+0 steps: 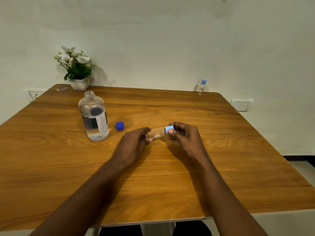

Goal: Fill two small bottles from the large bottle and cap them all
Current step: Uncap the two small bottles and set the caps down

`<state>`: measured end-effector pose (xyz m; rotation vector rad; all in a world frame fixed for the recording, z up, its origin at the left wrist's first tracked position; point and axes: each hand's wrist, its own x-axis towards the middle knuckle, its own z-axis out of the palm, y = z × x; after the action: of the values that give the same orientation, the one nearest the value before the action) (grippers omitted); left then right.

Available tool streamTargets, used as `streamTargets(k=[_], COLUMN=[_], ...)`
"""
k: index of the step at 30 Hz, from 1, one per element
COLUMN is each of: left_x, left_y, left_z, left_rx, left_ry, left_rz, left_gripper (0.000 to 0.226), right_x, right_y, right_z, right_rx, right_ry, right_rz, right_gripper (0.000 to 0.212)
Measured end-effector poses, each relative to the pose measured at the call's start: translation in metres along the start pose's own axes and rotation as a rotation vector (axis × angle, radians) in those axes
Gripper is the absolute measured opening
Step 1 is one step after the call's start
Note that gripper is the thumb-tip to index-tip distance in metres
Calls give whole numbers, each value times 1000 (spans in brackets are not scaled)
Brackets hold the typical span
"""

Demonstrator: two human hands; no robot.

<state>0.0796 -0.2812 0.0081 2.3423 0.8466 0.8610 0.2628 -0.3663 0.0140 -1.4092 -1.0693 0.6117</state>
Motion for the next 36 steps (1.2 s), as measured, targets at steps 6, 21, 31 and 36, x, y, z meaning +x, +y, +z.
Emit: streamTargets(k=[6, 21, 31, 36], left_x=[0, -2, -2, -2], left_y=[1, -2, 1, 1], left_z=[1, 2, 1, 1], left_rx=[-74, -52, -49, -31], left_ry=[89, 77, 34, 47], left_rz=[-32, -14, -2, -7], left_gripper=[37, 39, 38, 37], right_x=[3, 4, -1, 1], right_y=[-5, -4, -7, -8], right_z=[-2, -6, -3, -7], right_rx=[19, 4, -122, -83], right_ry=[55, 8, 1, -33], right_rz=[86, 106, 209, 185], right_gripper=[37, 32, 47, 15])
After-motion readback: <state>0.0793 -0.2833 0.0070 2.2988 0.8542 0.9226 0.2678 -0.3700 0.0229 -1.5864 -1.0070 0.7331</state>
